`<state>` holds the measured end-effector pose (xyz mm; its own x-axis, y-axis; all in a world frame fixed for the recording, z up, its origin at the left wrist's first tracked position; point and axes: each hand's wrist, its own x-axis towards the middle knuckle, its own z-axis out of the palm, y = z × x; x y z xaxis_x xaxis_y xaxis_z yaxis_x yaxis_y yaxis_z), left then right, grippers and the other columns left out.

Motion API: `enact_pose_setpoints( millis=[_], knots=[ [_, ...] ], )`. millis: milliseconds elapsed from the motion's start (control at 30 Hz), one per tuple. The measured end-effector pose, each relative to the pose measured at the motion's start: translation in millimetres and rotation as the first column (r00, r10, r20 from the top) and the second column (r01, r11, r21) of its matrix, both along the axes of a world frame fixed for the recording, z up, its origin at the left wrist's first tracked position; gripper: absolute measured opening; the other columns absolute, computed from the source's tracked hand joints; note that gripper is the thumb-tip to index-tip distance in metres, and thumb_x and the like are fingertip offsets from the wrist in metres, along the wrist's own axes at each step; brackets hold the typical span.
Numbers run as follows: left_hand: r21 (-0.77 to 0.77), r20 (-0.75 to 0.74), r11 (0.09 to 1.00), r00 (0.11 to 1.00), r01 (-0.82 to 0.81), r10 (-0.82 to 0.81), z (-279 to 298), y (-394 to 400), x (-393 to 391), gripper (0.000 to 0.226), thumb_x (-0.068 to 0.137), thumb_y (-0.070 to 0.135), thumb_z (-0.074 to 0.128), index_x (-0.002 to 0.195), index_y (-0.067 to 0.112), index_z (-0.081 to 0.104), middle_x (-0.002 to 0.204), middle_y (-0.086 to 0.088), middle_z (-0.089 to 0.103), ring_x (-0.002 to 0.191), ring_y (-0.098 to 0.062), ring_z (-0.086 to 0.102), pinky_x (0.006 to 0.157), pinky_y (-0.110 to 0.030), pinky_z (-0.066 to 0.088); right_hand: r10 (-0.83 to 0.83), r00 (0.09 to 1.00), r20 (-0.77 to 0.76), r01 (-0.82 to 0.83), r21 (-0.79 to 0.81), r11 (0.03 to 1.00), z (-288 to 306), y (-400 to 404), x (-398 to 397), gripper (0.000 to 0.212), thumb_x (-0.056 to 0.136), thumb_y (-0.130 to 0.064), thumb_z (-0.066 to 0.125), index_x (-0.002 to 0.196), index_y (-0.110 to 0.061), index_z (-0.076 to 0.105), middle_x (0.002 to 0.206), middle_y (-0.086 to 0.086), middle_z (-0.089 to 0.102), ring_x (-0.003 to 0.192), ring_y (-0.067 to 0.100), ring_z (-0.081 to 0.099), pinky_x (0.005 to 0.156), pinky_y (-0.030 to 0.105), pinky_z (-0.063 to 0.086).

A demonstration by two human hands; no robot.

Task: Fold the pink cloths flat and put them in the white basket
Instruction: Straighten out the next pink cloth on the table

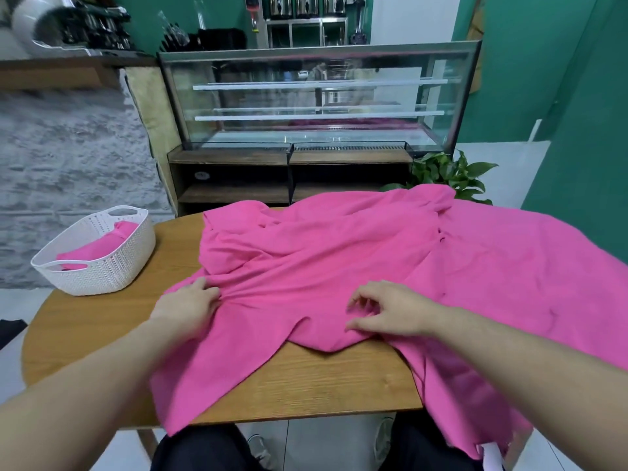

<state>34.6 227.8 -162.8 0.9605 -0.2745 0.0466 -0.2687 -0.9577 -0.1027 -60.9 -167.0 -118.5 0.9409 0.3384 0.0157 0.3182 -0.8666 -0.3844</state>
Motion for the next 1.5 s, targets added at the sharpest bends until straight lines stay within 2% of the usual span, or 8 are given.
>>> enact_pose_setpoints(
  millis=[267,467,733,867,1000,1133,1300,1500],
  knots=[
    [-0.217,0.175,0.964,0.978,0.153,-0.116,37,-66,-32,0.026,0.086,0.022,0.056,0.111,0.024,0.061,0.125,-0.002,0.052,0.111,-0.027,0.054,0.086,-0.040,0.050,0.133,0.990,-0.056,-0.143,-0.263,0.954,-2,-12,-3,0.063,0.069,-0.074,0.051,0.124,-0.043,0.056,0.122,-0.018,0.052,0.118,0.007,0.046,0.102,0.042,0.037],
    [-0.401,0.050,0.884,0.969,0.241,-0.242,60,-151,-67,0.036,0.093,0.056,0.049,0.115,0.029,0.058,0.120,0.008,0.057,0.113,-0.015,0.056,0.094,-0.038,0.047,0.080,0.996,0.038,-0.057,-0.418,0.907,4,-40,-1,0.051,0.079,-0.050,0.055,0.129,-0.039,0.055,0.129,-0.017,0.052,0.127,0.007,0.040,0.118,0.046,0.017],
    [-0.453,-0.046,0.870,0.970,0.194,-0.240,59,-219,-97,0.091,0.079,0.045,0.067,0.153,0.025,0.017,0.128,-0.007,0.063,0.116,-0.030,0.060,0.092,-0.041,0.049,-0.026,0.973,0.231,-0.006,0.134,0.991,21,2,-2,0.036,0.085,-0.020,0.054,0.118,-0.021,0.068,0.116,-0.004,0.070,0.107,0.015,0.061,0.092,0.026,0.043],
    [-0.847,-0.039,0.525,0.976,0.082,-0.216,69,-211,-94,0.066,0.080,-0.004,0.050,0.135,0.032,0.040,0.113,0.003,0.067,0.107,-0.021,0.063,0.092,-0.029,0.049,0.001,0.943,0.334,-0.087,0.241,0.967,40,37,-15,0.030,0.080,-0.037,0.046,0.109,-0.038,0.055,0.097,-0.011,0.070,0.087,0.014,0.063,0.077,0.033,0.049],
    [-0.938,-0.072,0.345,0.956,0.031,-0.283,83,-193,-97,0.044,0.076,-0.006,0.046,0.090,0.032,0.062,0.078,0.011,0.067,0.074,-0.013,0.059,0.066,-0.026,0.049,-0.078,0.881,0.468,-0.027,0.213,0.977,42,30,-24,0.045,0.077,-0.055,0.058,0.115,-0.033,0.050,0.090,-0.014,0.064,0.079,0.005,0.059,0.069,0.030,0.048],
    [-0.985,-0.152,0.117,0.956,-0.126,-0.250,114,-181,-115,0.026,0.092,-0.010,0.046,0.091,0.009,0.063,0.073,-0.005,0.066,0.063,-0.010,0.066,0.055,-0.017,0.051,-0.190,0.900,0.391,0.165,0.097,0.982,24,14,-22,0.030,0.078,-0.048,0.065,0.098,-0.029,0.055,0.088,-0.013,0.059,0.084,0.011,0.058,0.070,0.035,0.048],
    [-0.896,-0.091,0.441,0.943,0.062,-0.319,129,-162,-122,0.024,0.081,0.028,0.059,0.104,0.034,0.066,0.098,0.001,0.072,0.088,-0.013,0.067,0.082,-0.033,0.054,-0.333,0.901,0.279,0.236,0.329,0.914,17,6,-20,0.020,0.095,-0.025,0.057,0.108,-0.026,0.071,0.104,-0.008,0.074,0.101,0.016,0.066,0.086,0.035,0.050],
    [-0.730,-0.197,0.675,0.913,0.107,-0.358,137,-154,-127,0.034,0.085,0.022,0.061,0.103,0.049,0.053,0.090,0.004,0.070,0.074,-0.017,0.065,0.066,-0.024,0.052,-0.407,0.841,0.357,0.144,0.578,0.803,59,2,-31,0.022,0.100,-0.020,0.050,0.109,-0.022,0.070,0.103,-0.013,0.070,0.099,0.007,0.062,0.092,0.030,0.048]
  ],
)
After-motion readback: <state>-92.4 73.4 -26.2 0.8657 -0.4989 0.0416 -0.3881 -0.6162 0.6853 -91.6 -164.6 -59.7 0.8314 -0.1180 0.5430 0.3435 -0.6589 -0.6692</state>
